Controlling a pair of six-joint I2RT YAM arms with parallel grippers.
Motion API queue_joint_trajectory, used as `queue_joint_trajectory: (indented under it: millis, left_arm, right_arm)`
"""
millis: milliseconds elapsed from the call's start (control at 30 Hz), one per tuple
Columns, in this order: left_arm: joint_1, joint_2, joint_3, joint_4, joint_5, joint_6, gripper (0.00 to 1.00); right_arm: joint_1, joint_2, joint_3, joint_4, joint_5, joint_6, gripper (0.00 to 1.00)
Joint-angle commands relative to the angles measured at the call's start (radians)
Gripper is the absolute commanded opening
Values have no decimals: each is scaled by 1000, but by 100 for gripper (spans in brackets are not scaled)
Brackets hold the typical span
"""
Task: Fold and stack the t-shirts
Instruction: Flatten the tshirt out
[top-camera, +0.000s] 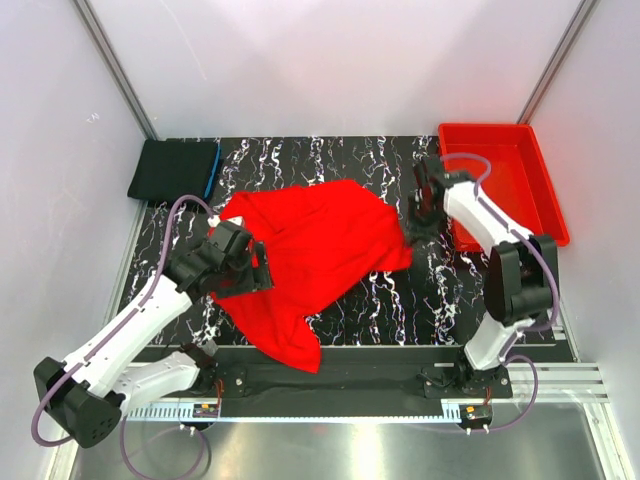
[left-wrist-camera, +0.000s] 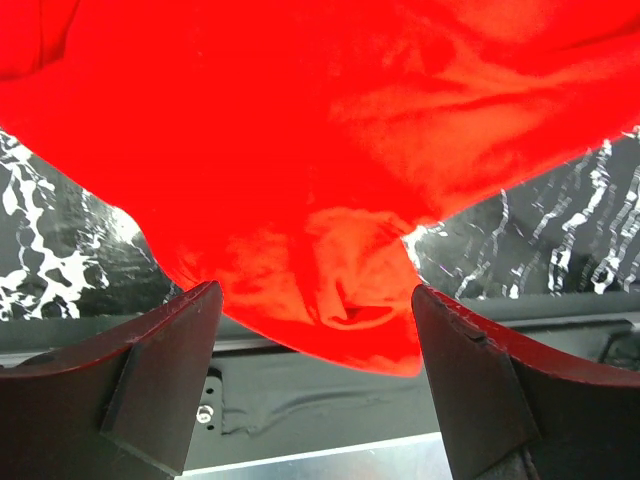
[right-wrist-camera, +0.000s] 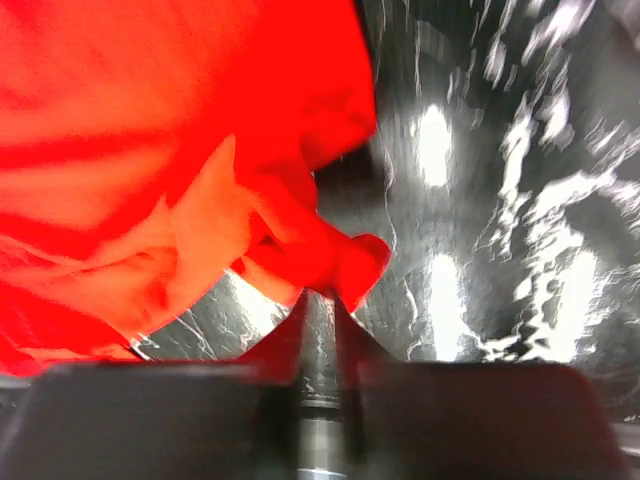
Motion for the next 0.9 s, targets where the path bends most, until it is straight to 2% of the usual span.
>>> queue_joint_trajectory:
  millis: [0, 67, 100, 133, 200, 267, 333, 433, 500, 667, 767, 867]
  left_arm:
    - [-19, -28, 2, -5, -17, -44, 82]
    - [-28, -25, 13, -12, -22, -39, 82]
    - [-31, -25, 16, -18, -22, -37, 82]
    - [-45, -18, 28, -41, -22, -33, 82]
    - [-54, -18, 27, -47, -19, -34, 82]
    - [-67, -22, 22, -55, -10, -39, 80]
    - [-108, -28, 17, -59, -3, -51, 77]
    - [-201, -30, 20, -64, -16, -70, 75]
    - [-299, -19, 19, -56, -35, -76, 74]
    - [-529, 99, 39, 14, -37, -88, 72]
    - [-729, 282, 91, -8, -81, -129, 62]
    - [-842, 375, 120, 1, -115, -157, 60]
  right_arm:
    - [-5, 92, 195, -101, 107, -46, 34]
    - [-5, 156, 257, -95, 104, -43, 56]
    - [-3, 169, 291, -98, 104, -46, 61]
    - [-3, 151, 246, -110, 108, -52, 63]
    - [-5, 98, 203, -77, 104, -50, 59]
    - [-5, 44, 57, -34, 84, -39, 53]
    - [-5, -10, -47, 20, 47, -13, 42]
    - [-6, -59, -132, 70, 21, 7, 36]
    - [-6, -93, -154, 66, 45, 8, 38]
    - [-6, -148, -166, 17, 73, -7, 51]
    - [-6, -187, -149, -34, 63, -6, 52]
    - [-6, -234, -154, -46, 49, -7, 52]
